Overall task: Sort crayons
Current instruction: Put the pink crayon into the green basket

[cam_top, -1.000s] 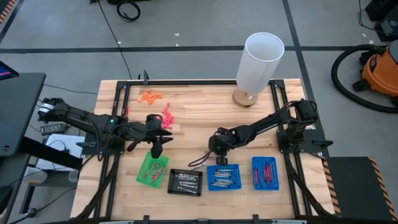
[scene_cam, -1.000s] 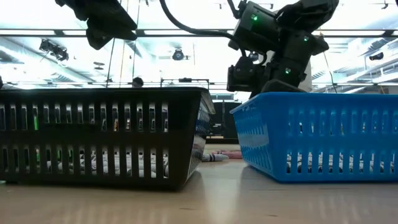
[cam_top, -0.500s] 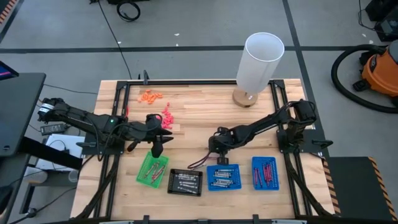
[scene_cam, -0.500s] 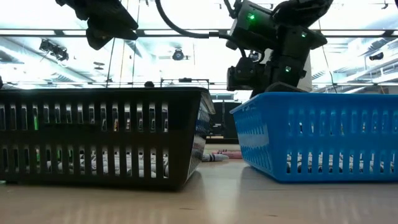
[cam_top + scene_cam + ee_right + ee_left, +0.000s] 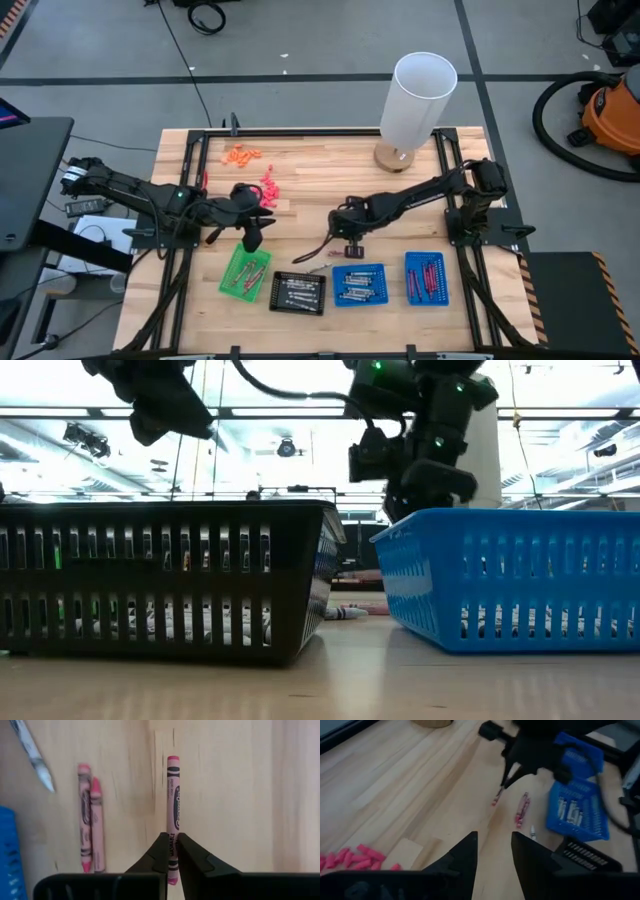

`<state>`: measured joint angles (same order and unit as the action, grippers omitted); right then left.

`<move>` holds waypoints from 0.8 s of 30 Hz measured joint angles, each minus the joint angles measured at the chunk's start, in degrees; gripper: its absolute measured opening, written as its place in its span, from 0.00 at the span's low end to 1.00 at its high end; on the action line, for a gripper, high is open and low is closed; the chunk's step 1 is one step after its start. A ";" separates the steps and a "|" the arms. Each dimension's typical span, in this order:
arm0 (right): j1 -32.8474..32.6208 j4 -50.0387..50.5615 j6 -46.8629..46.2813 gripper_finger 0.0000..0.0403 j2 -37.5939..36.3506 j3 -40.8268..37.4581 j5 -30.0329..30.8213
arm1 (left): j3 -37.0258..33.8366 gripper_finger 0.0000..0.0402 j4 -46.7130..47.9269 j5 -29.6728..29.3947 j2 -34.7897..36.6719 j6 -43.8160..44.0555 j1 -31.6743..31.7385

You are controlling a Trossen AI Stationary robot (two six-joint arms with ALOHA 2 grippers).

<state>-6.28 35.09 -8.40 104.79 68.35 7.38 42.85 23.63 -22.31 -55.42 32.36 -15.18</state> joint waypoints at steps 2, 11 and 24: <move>0.02 1.08 0.04 0.08 -0.19 1.40 0.00 | 0.00 0.32 0.46 -0.65 -0.02 0.82 0.00; 0.02 10.65 -4.42 0.08 -4.57 5.80 -3.66 | 0.00 0.32 0.72 -0.85 0.00 1.03 0.00; -1.63 29.45 -23.08 0.08 -15.09 4.41 -22.34 | 0.00 0.32 0.58 -1.09 0.00 -4.21 0.00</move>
<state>-7.92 64.54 -31.48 89.70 72.76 -14.96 42.85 24.21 -23.40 -55.42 28.15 -15.18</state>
